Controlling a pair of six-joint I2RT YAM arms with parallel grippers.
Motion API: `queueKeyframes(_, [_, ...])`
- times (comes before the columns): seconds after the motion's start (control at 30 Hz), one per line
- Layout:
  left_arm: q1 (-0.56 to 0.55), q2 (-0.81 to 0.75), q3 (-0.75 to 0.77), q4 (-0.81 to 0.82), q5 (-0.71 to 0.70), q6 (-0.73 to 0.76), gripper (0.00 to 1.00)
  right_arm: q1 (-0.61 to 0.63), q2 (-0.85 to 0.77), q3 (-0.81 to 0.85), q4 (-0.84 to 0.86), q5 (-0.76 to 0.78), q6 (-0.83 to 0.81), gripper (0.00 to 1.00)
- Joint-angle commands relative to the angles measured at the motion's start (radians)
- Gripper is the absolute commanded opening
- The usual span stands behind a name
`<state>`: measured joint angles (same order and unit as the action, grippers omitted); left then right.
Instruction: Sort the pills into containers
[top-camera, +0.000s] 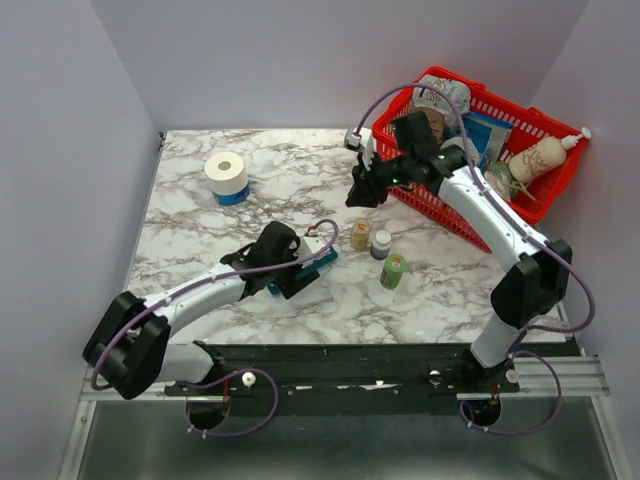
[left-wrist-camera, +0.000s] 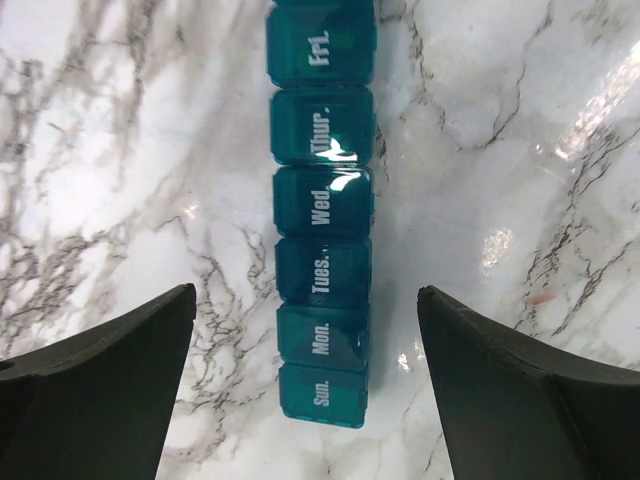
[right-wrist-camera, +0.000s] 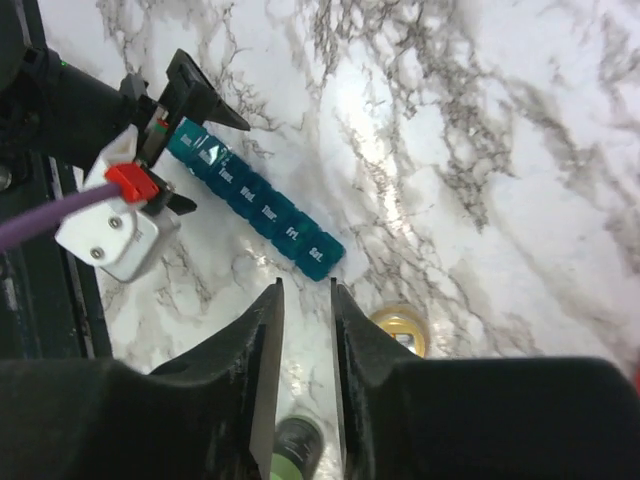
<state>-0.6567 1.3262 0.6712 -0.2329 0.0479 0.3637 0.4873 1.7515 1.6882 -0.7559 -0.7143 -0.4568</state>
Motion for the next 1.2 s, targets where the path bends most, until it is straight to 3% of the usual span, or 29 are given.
queueKeyframes(0.0, [0.008,-0.149,0.008,0.033,0.006,-0.060,0.99,-0.038,-0.125,0.018,-0.025,0.027,-0.052,0.41])
queueKeyframes(0.1, [0.061,-0.276,0.021,0.078,0.055,-0.110,0.99,-0.082,-0.219,0.008,-0.003,0.033,-0.052,0.55])
queueKeyframes(0.23, [0.204,-0.415,0.054,0.173,0.139,-0.352,0.99,-0.151,-0.372,-0.083,0.097,0.038,-0.010,0.99])
queueKeyframes(0.3, [0.256,-0.465,0.097,0.201,0.168,-0.443,0.99,-0.206,-0.475,-0.152,0.237,0.042,0.067,1.00])
queueKeyframes(0.33, [0.285,-0.476,0.114,0.205,0.161,-0.509,0.99,-0.217,-0.493,-0.189,0.292,0.099,0.192,1.00])
queueKeyframes(0.5, [0.305,-0.495,0.252,0.140,0.110,-0.543,0.99,-0.271,-0.538,-0.166,0.294,0.122,0.380,1.00])
queueKeyframes(0.6, [0.305,-0.507,0.281,0.119,0.115,-0.516,0.99,-0.271,-0.575,-0.163,0.311,0.235,0.498,1.00])
queueKeyframes(0.83, [0.305,-0.571,0.262,0.084,0.096,-0.462,0.99,-0.271,-0.647,-0.171,0.291,0.381,0.533,1.00])
queueKeyframes(1.17, [0.305,-0.628,0.225,0.081,0.090,-0.468,0.99,-0.274,-0.675,-0.170,0.277,0.366,0.509,1.00])
